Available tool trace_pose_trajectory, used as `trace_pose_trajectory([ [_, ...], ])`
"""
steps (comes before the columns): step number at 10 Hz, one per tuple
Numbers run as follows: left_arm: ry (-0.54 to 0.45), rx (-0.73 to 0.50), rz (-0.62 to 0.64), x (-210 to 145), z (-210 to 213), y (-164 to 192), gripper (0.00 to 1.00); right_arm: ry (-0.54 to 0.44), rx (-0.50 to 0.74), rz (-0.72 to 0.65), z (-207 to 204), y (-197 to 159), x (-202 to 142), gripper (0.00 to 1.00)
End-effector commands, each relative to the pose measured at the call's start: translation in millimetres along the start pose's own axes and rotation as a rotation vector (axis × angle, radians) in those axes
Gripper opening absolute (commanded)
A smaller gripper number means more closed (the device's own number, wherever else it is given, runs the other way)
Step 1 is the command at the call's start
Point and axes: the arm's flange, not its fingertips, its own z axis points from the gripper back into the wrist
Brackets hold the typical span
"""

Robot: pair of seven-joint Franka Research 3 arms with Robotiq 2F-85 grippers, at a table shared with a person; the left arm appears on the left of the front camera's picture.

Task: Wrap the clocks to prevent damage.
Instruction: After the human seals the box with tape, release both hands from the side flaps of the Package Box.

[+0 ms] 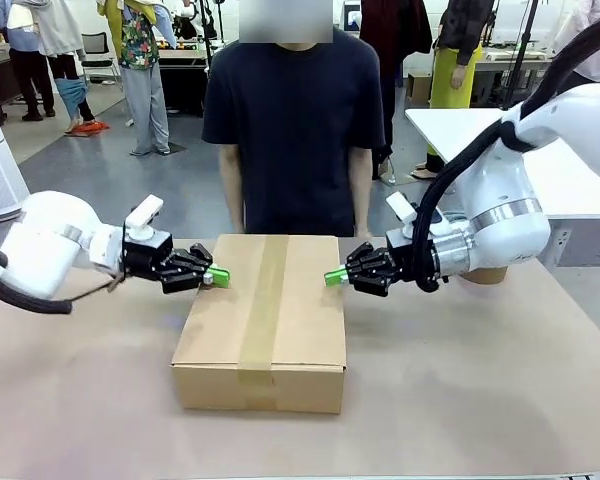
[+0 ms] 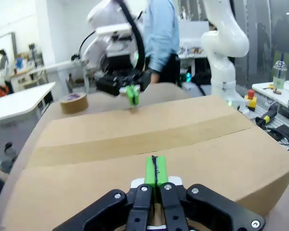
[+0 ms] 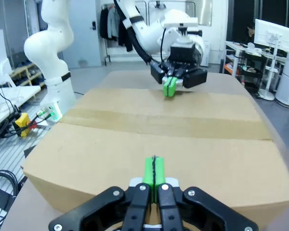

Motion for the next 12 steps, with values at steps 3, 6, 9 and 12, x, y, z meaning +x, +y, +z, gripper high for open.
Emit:
trace_pose_trajectory([
  [3, 0.457, 0.043, 0.187, 137, 44, -22, 0.0, 0.344, -0.213, 0.075, 37, 74, 123, 0.01],
  [6, 0.586, 0.114, 0.239, 201, 74, -48, 0.0, 0.521, -0.398, 0.095, 64, 121, 185, 0.01],
  [9, 0.643, 0.193, 0.202, 218, 85, -74, 0.0, 0.495, -0.382, 0.127, 78, 144, 205, 0.01],
  [12, 0.618, 0.158, 0.226, 221, 84, -57, 0.0, 0.512, -0.446, 0.143, 75, 132, 209, 0.01],
])
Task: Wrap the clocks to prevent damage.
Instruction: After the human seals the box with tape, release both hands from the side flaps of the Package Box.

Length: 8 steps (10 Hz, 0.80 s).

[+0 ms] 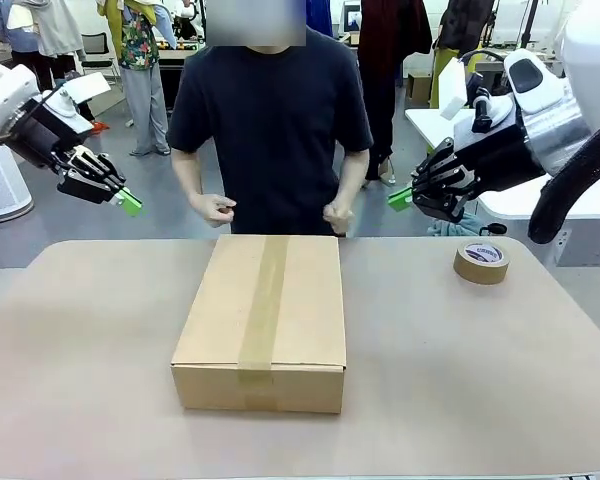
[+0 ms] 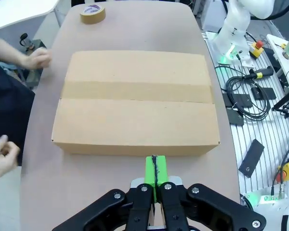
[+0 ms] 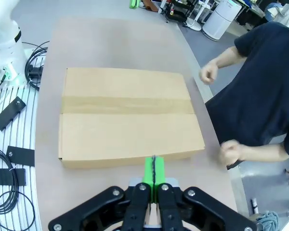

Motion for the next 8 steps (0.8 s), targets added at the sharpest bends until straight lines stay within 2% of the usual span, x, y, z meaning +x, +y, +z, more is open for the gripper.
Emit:
trace_pose_trajectory([
  [1, -0.006, -0.003, -0.002, 2.7, 0.0, 5.2, 0.0, 0.012, -0.004, -0.003, -6.1, -2.5, -2.0, 0.01],
  [8, -0.006, -0.003, -0.002, 2.7, 0.0, 5.2, 0.0, 0.012, -0.004, -0.003, -6.1, -2.5, -2.0, 0.01],
])
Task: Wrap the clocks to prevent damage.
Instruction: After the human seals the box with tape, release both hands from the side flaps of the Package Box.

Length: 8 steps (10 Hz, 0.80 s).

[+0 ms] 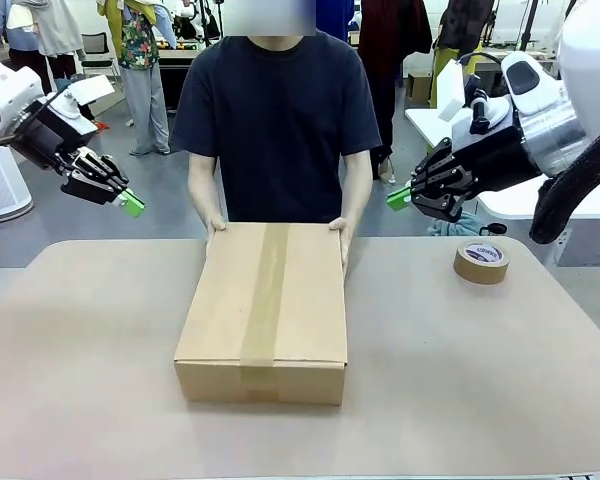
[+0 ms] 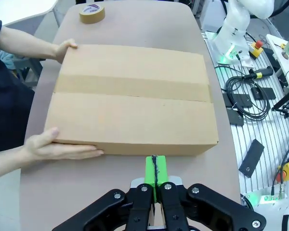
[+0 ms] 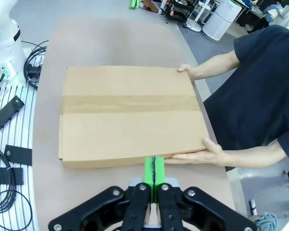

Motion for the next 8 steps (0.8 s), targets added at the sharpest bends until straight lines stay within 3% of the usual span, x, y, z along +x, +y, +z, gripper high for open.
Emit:
trace_pose_trajectory([
  [1, -0.006, 0.0, -0.002, 2, 1, 2, 0.0, 0.015, -0.004, -0.015, -4, 0, 0, 0.01],
  [5, -0.006, 0.0, -0.002, 2, 1, 2, 0.0, -0.004, 0.001, -0.001, 0, 0, 0, 0.01],
  [6, 0.0, 0.0, 0.0, 0, 0, 0, 0.51, -0.016, -0.018, 0.005, 3, 0, -3, 0.61],
  [7, -0.021, 0.004, 0.002, 2, 3, -2, 0.52, -0.015, -0.003, -0.005, 4, 0, -4, 0.61],
  [8, -0.023, 0.017, 0.006, 1, 1, -10, 1.0, -0.001, 0.014, -0.007, 4, 1, -5, 1.0],
])
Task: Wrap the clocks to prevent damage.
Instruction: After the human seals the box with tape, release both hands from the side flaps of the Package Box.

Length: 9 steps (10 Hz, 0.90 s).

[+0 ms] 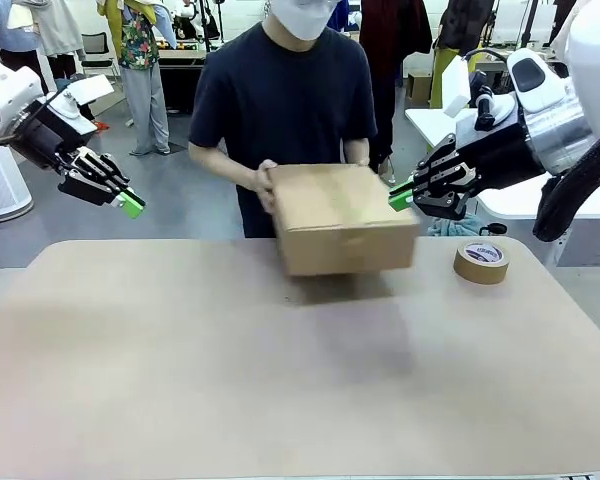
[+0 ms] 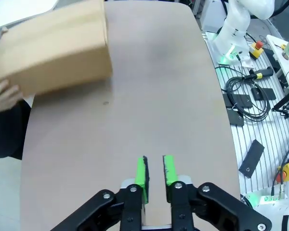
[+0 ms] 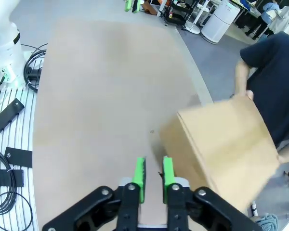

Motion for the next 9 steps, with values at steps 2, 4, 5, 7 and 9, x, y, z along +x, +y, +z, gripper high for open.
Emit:
trace_pose_trajectory([
  [2, -0.013, 0.011, 0.0, 4, 6, -7, 1.0, 0.023, 0.017, -0.029, -4, -2, -3, 1.0],
  [4, -0.019, 0.011, 0.001, 5, 4, -10, 0.84, 0.045, 0.054, -0.069, -7, -3, -6, 1.0],
  [5, -0.022, 0.004, -0.003, 5, 6, -10, 1.0, 0.047, 0.069, -0.084, -9, -4, -5, 1.0],
  [7, -0.03, 0.011, 0.007, 2, 5, -11, 1.0, 0.06, 0.093, -0.097, -12, -5, -6, 1.0],
  [9, -0.034, -0.002, 0.015, 0, 7, -5, 0.95, 0.056, 0.097, -0.114, -13, -6, -5, 1.0],
])
